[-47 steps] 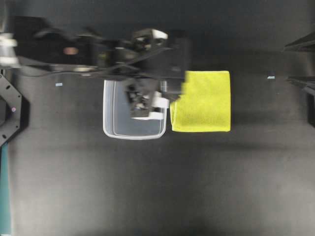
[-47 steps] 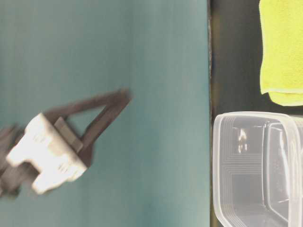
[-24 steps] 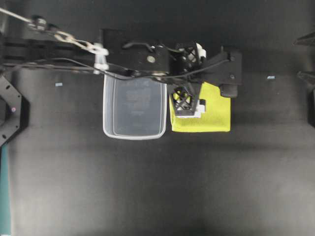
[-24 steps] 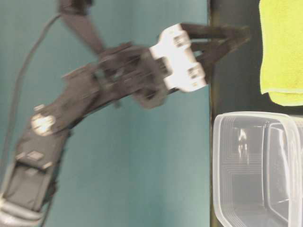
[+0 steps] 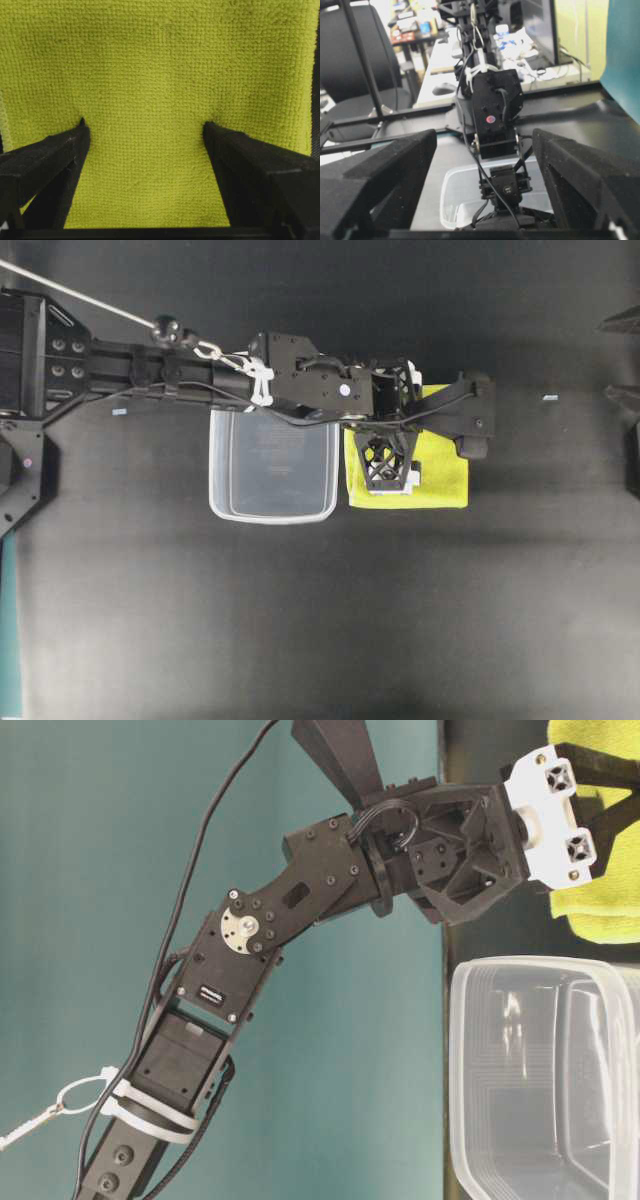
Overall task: Place the yellow towel into the container with the left arm.
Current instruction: 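Lower the left gripper and pinch the yellow towel's center, then lift the towel and carry it left over the clear container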
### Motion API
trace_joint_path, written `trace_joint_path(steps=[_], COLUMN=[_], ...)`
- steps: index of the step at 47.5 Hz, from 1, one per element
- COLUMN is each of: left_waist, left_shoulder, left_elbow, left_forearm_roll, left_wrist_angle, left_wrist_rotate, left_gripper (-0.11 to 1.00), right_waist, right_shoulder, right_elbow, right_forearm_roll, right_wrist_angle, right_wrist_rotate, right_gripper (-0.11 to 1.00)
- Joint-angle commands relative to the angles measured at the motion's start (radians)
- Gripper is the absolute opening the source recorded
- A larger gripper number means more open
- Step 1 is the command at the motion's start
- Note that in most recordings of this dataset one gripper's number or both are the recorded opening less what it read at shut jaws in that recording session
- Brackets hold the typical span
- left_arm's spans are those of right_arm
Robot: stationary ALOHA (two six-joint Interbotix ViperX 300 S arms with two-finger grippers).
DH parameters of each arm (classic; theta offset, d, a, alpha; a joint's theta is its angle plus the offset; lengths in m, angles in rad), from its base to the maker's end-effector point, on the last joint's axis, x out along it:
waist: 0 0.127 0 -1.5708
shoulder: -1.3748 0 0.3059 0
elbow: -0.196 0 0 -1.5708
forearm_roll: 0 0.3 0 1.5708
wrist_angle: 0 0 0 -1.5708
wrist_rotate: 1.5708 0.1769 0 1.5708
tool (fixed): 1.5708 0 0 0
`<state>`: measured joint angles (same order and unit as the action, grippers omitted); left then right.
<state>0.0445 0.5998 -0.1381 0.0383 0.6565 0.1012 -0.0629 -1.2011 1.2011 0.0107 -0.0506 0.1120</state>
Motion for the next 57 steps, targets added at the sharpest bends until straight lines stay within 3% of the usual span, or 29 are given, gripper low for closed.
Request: trace_joint_path(steps=[1,6,15,19,30,37,47,57], left_waist=[-0.006,-0.009,-0.021,-0.02,-0.02,-0.018,-0.012,-0.012], left_shoulder=[0.014,0.009,-0.025,-0.048,-0.16,-0.295,-0.486,-0.673], left_elbow=[0.006,0.005,-0.023,-0.063,-0.19,-0.192,-0.048,0.202], left_forearm_roll=[0.003,0.003,0.003,0.005,0.003,0.003,0.003,0.003], left_wrist_angle=[0.005,0.034,0.064,0.109,0.225,0.342,0.483,0.43], left_wrist_rotate=[0.002,0.003,0.018,0.018,0.026,0.054,0.103,0.109], left_gripper=[0.88,0.74,0.22,0.07,0.07,0.07,0.07,0.07], right_waist=[-0.008,-0.009,-0.012,-0.015,-0.015,-0.015,-0.015,-0.015], right_shoulder=[0.003,-0.002,-0.011,-0.015,-0.026,-0.032,-0.034,-0.034], right_elbow=[-0.015,-0.017,-0.015,-0.015,-0.015,-0.018,-0.02,-0.017], right_forearm_roll=[0.005,0.005,0.005,0.005,0.005,0.005,0.005,0.005], right_wrist_angle=[-0.005,-0.005,-0.005,-0.003,-0.003,-0.003,-0.003,0.008], right_wrist_rotate=[-0.002,-0.003,-0.002,-0.003,-0.003,0.005,0.002,0.003], right_gripper=[0.75,0.75,0.75,0.75,0.75,0.74,0.74,0.74])
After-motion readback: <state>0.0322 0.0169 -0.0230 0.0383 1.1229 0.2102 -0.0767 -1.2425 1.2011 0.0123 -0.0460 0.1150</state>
